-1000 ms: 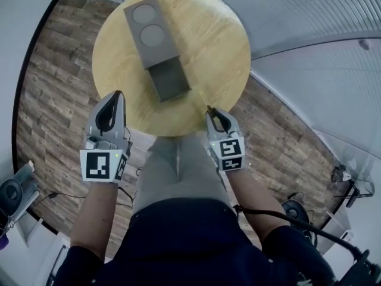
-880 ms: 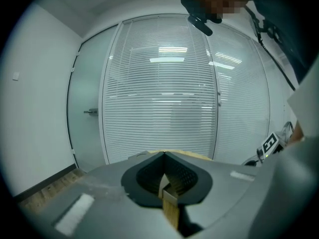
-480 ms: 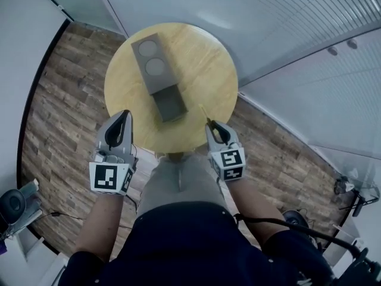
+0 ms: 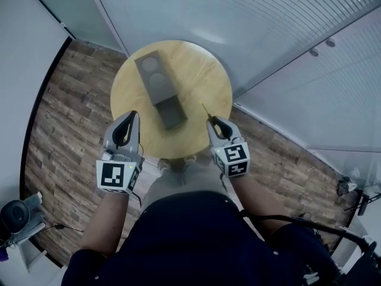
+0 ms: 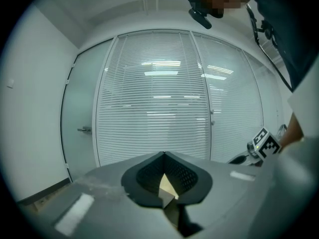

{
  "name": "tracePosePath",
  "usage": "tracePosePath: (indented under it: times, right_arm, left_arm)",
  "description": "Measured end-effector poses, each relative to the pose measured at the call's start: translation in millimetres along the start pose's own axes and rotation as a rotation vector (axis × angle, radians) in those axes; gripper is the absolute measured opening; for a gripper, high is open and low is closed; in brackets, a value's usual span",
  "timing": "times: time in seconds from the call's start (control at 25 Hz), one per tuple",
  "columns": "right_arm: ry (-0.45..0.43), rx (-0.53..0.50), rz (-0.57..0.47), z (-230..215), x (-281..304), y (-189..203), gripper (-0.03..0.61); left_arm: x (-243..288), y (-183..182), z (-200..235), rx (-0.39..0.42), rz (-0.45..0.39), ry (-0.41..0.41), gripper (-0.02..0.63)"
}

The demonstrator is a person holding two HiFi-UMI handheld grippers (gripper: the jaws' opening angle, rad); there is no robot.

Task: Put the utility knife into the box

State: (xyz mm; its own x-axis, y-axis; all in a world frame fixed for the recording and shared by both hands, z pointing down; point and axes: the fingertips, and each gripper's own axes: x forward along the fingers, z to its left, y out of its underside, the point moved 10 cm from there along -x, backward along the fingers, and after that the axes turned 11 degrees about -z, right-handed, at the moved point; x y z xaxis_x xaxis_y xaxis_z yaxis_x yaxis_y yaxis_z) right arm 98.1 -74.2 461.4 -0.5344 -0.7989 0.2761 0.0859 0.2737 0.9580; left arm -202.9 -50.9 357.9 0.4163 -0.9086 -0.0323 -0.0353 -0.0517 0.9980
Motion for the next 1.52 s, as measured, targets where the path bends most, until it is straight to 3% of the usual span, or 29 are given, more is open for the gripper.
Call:
tracePosePath:
  times: [0.44,0.68,1.12,1.52]
  right_arm:
    - [-0.079,-0.044,-0.057,0.6,13.0,-43.5,0.075]
    - [-0.108,-0.045,-0.051,-2.1,27.4,-51.4,0.075]
    - [-0.221,-0.078,-0.058,35.7,75.0,-61.2,0.075]
    - [-0.270,-0.085,-0.029,61.4,96.0,-56.6,0.075]
  left_arm:
    - [9.0,-35.2,3.8,0.022,-0.085,-0.001,0.003]
    - [6.6,-42.0,18.6,0.033,-0.082,-0.051,0.003]
    - [-20.0,-33.7,62.1,0.031,-0.059,-0.157,0.003]
    - [-43.6,-24.3,84.3,0.009,-0.039,-0.229,0.003]
